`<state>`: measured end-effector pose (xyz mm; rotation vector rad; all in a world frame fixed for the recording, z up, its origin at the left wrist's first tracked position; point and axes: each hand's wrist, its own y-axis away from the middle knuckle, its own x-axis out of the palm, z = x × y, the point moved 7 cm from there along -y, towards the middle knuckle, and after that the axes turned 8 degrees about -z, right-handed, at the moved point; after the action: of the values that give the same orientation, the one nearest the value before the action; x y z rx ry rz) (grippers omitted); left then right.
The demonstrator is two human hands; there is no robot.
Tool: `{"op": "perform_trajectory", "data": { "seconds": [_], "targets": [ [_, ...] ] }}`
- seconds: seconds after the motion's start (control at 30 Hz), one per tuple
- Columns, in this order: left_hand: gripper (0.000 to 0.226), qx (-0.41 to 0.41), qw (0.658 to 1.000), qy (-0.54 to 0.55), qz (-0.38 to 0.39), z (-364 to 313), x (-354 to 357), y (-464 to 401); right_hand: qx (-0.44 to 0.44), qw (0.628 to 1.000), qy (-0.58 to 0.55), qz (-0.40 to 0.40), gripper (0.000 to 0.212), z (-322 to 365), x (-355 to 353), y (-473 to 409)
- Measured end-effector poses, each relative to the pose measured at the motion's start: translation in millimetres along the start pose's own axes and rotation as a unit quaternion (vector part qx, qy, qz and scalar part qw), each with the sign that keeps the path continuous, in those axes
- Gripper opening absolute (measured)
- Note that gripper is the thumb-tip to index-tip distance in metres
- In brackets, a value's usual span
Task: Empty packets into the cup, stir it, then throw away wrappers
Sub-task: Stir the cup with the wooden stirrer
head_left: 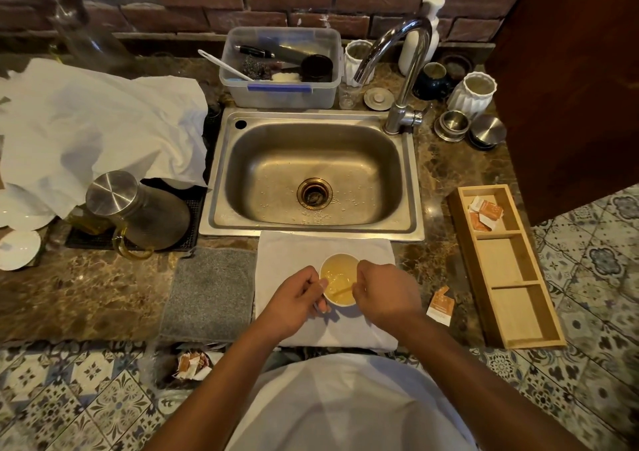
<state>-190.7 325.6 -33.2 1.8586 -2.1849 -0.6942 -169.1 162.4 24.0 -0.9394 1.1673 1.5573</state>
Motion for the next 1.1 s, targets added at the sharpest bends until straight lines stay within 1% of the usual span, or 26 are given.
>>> {"op": "perform_trajectory", "data": {
  "seconds": [0.13, 0.2, 0.33, 0.4, 0.53, 0.6, 0.7, 0.8, 0.9, 0.97, 1.07, 1.1],
  "targets": [
    [0.025, -0.006, 1.000, 0.009, 0.003, 0, 1, 1, 0.002, 0.999, 0.011, -0.052, 0.023, 3, -6, -5],
    [0.025, -0.006, 1.000, 0.008, 0.005, -1, 1, 1, -0.006, 0.998, 0.000, -0.064, 0.023, 7, -7, -6],
    [0.026, -0.008, 1.000, 0.001, 0.004, -1, -1, 0, -0.052, 0.998, -0.020, -0.021, 0.024, 20, 1, 0],
    [0.024, -0.009, 1.000, -0.001, 0.001, 0, -2, 1, -0.062, 0.998, -0.024, 0.003, 0.022, 21, 3, 3],
    [0.028, -0.013, 1.000, 0.000, -0.003, 3, -4, 0, -0.065, 0.998, -0.010, 0.021, 0.019, 13, 1, 5],
    [0.028, -0.016, 1.000, 0.000, 0.000, 4, -2, 1, -0.063, 0.998, 0.004, 0.010, 0.019, 9, -3, 3],
    [0.025, -0.013, 1.000, 0.004, 0.008, 0, 3, 4, -0.068, 0.997, 0.024, -0.041, 0.018, 9, -13, -2],
    [0.024, -0.006, 1.000, -0.002, 0.021, -3, 7, 4, -0.079, 0.994, 0.014, -0.070, 0.015, 12, -15, -5],
    [0.025, -0.012, 1.000, 0.003, 0.018, -2, 6, 1, -0.113, 0.993, -0.006, -0.037, 0.016, 19, -10, -3],
    [0.026, -0.017, 1.000, 0.007, 0.010, -1, 4, -1, -0.131, 0.991, 0.013, -0.004, 0.013, 21, -9, 1],
    [0.026, -0.015, 1.000, -0.001, 0.004, -2, 2, -2, -0.134, 0.989, 0.054, 0.026, 0.018, 18, -11, 5],
    [0.025, -0.015, 1.000, -0.002, 0.006, -3, 2, -1, -0.132, 0.990, 0.048, 0.032, 0.018, 17, -11, 7]
  ]
}}
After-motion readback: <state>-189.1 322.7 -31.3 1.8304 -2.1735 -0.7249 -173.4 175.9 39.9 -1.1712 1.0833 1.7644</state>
